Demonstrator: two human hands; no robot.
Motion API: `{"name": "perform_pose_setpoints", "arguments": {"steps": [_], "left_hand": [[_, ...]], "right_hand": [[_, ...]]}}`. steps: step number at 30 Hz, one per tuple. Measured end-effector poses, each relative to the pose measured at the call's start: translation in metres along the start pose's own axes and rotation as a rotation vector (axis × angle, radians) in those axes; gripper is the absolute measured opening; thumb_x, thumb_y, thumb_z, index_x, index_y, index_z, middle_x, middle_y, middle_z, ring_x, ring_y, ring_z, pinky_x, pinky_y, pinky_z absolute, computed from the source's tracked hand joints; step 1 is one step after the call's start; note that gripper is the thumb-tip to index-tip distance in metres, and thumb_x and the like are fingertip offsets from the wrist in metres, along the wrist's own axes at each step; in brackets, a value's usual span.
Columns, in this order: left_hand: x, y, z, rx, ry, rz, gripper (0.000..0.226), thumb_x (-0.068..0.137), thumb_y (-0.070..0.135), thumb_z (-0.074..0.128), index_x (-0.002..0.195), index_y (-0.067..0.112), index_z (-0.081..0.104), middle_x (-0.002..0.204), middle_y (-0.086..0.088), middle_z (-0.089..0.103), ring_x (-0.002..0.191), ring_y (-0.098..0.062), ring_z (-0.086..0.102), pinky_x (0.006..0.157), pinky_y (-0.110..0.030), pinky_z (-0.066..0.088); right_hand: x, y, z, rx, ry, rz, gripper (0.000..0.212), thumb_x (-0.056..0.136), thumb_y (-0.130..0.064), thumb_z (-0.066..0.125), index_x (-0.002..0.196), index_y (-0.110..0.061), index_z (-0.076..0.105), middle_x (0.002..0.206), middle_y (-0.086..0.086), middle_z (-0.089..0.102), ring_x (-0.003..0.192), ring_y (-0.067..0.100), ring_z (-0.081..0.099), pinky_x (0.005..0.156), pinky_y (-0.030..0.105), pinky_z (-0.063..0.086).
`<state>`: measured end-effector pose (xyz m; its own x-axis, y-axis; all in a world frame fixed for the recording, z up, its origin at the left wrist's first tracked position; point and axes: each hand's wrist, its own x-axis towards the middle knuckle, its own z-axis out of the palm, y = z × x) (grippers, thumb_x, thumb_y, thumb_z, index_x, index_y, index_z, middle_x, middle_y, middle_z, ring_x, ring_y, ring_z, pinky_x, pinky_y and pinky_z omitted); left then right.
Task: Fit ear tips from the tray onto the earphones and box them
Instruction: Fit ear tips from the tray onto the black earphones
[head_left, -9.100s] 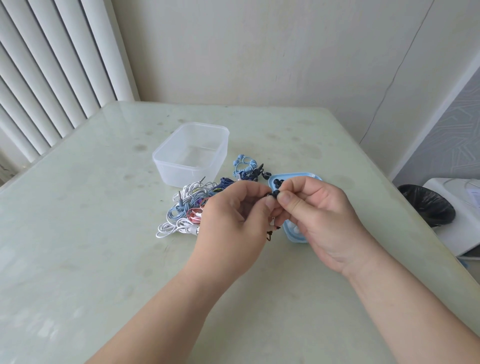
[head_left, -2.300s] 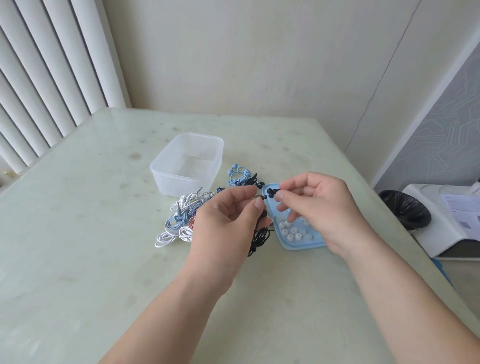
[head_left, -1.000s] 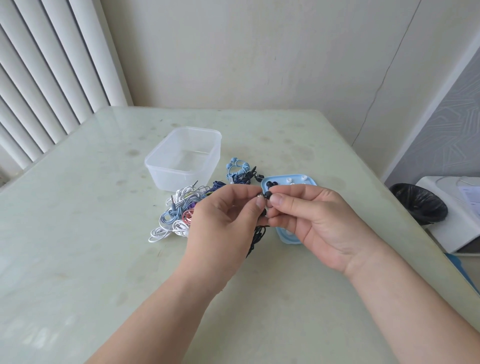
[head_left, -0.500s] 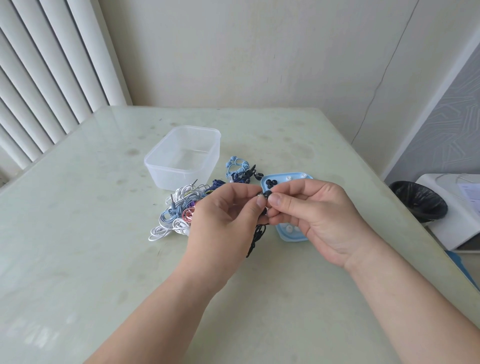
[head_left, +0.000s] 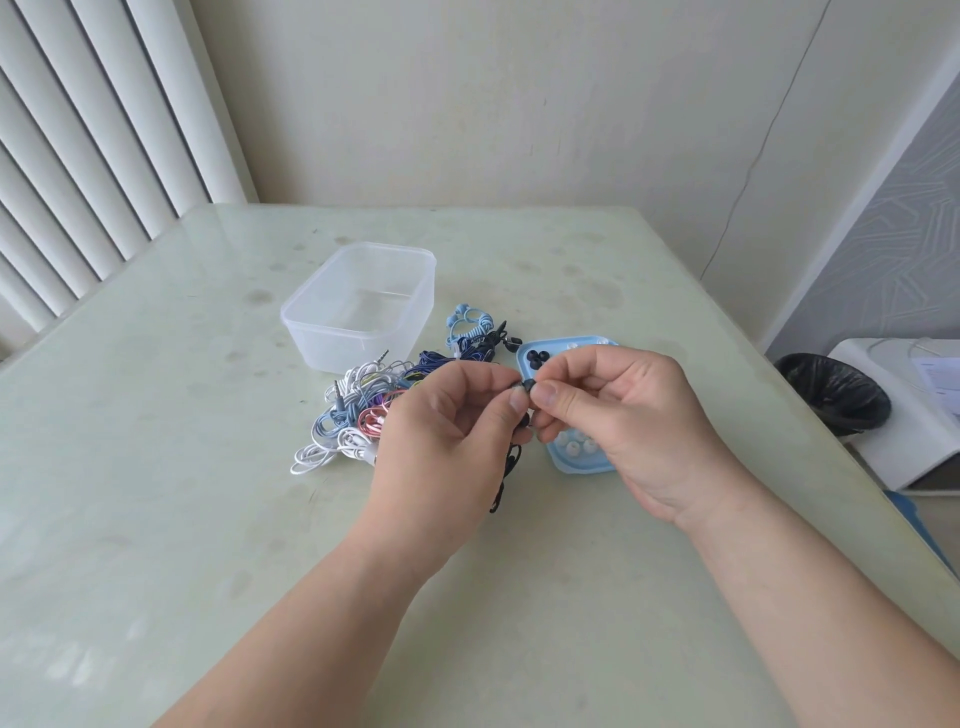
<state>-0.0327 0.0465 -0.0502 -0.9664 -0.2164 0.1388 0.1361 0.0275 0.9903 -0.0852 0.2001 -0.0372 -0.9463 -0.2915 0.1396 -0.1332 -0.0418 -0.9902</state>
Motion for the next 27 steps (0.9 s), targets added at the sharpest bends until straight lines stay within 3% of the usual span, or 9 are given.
{"name": "perform_pose_setpoints", "arguments": {"steps": [4,10,16,20,22,27], "left_hand": [[0.0005,-0.0025,0.0003,0.031,-0.007,0.006,0.010,0.099,0.009,0.067,0.094,0.014,0.074,0.081,0.000,0.079,0.080,-0.023,0.077,0.072,-0.033,0.061],[0.0005,-0.0040,0.0018,-0.050,-0.006,-0.033,0.014,0.100,0.006,0.064,0.093,0.010,0.075,0.079,-0.003,0.078,0.073,-0.015,0.072,0.071,-0.021,0.057],[0.0015,-0.0049,0.0033,-0.171,0.011,-0.094,0.013,0.100,0.007,0.064,0.095,0.008,0.076,0.080,-0.006,0.078,0.075,-0.018,0.071,0.077,-0.031,0.059],[0.0021,-0.0032,0.0028,-0.237,0.001,-0.106,0.010,0.099,0.006,0.066,0.100,0.004,0.075,0.087,-0.009,0.079,0.082,-0.020,0.076,0.080,-0.031,0.060],[0.0027,-0.0019,0.0021,-0.252,-0.002,-0.104,0.008,0.098,0.004,0.067,0.102,0.002,0.074,0.091,-0.012,0.080,0.087,-0.024,0.078,0.081,-0.033,0.062],[0.0017,0.0002,0.0022,-0.264,0.025,-0.089,0.008,0.094,0.001,0.071,0.101,-0.002,0.071,0.087,-0.012,0.080,0.078,-0.019,0.078,0.071,-0.022,0.059]], "right_hand": [[0.0006,0.0023,-0.0016,-0.062,-0.038,-0.043,0.016,0.090,0.008,0.067,0.082,-0.005,0.070,0.071,0.009,0.067,0.065,0.020,0.062,0.067,0.026,0.053],[-0.0001,0.0077,0.0014,-0.089,-0.065,-0.088,0.013,0.094,0.011,0.061,0.088,0.000,0.065,0.078,0.013,0.066,0.073,0.024,0.065,0.071,0.028,0.056],[-0.0004,0.0096,0.0070,-0.043,-0.021,-0.125,0.019,0.093,0.011,0.061,0.085,-0.005,0.064,0.077,0.014,0.066,0.069,0.026,0.067,0.067,0.027,0.055],[-0.0005,0.0091,0.0067,0.068,0.052,-0.092,0.016,0.090,0.009,0.067,0.085,-0.006,0.068,0.082,0.027,0.068,0.069,0.033,0.066,0.066,0.034,0.058],[0.0004,0.0082,0.0056,0.095,0.052,-0.076,0.018,0.090,0.008,0.068,0.083,-0.009,0.070,0.082,0.024,0.070,0.068,0.036,0.069,0.069,0.041,0.060],[-0.0007,0.0066,0.0045,0.068,0.046,-0.096,0.017,0.088,0.010,0.069,0.082,-0.006,0.072,0.082,0.025,0.074,0.069,0.042,0.071,0.079,0.056,0.061]]}}
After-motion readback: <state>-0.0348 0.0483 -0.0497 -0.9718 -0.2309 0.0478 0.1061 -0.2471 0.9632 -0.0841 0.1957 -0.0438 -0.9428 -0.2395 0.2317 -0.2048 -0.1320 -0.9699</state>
